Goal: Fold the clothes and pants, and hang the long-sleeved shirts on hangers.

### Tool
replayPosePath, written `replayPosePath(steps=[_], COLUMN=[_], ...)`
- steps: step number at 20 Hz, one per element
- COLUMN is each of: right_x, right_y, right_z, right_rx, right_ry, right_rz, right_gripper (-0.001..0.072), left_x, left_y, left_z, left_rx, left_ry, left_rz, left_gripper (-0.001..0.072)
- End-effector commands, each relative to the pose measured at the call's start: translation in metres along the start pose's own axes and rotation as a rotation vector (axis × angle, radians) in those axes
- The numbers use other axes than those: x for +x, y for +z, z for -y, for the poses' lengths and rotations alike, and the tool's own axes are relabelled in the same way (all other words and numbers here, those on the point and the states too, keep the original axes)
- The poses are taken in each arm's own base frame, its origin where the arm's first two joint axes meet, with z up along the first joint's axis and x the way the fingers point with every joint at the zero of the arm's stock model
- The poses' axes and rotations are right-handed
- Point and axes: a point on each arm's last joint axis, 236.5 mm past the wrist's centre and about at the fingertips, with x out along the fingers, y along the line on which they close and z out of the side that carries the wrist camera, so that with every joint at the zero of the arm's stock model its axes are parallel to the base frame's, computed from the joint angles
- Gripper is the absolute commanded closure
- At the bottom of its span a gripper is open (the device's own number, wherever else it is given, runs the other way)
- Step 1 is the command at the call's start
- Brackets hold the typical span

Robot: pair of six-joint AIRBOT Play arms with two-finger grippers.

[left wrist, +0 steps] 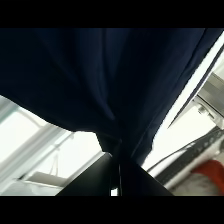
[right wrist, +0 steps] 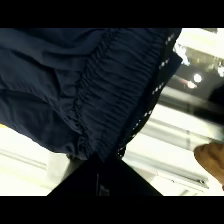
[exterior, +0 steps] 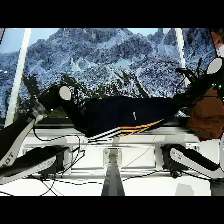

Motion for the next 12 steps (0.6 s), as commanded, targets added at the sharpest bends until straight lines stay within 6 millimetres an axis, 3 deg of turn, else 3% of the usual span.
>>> replayPosePath(steps=[1,2,3,4,5,8,12], right_x=[0.0,0.0,0.0,0.0,0.0,-0.001,-0.006], right_y=[-0.006,-0.005,-0.003,0.002,0.008,0.023,0.046], right_z=[0.0,0.001,0.002,0.004,0.007,0.013,0.023], right_rx=[-0.044,-0.05,-0.063,-0.062,-0.062,-0.062,-0.063], right_ry=[0.0,-0.002,-0.006,-0.017,-0.029,-0.058,-0.103], right_rz=[-0.026,-0.021,-0.011,0.008,0.033,0.096,0.193], right_gripper=[0.0686,0.066,0.054,0.0361,0.0265,0.0259,0.0259], left_x=[0.012,0.014,0.015,0.015,0.015,0.015,0.0], left_y=[-0.005,-0.005,-0.003,0.0,0.004,0.012,0.021], left_z=[0.011,0.009,0.008,0.007,0.006,-0.005,-0.067], left_rx=[-0.027,-0.031,-0.033,-0.035,-0.035,0.02,0.011], left_ry=[-0.072,-0.07,-0.067,-0.064,-0.058,-0.013,0.217], left_rz=[-0.016,-0.012,-0.003,0.009,0.025,0.064,0.112], left_gripper=[0.0697,0.0679,0.0569,0.0313,0.0026,0.0004,0.0005])
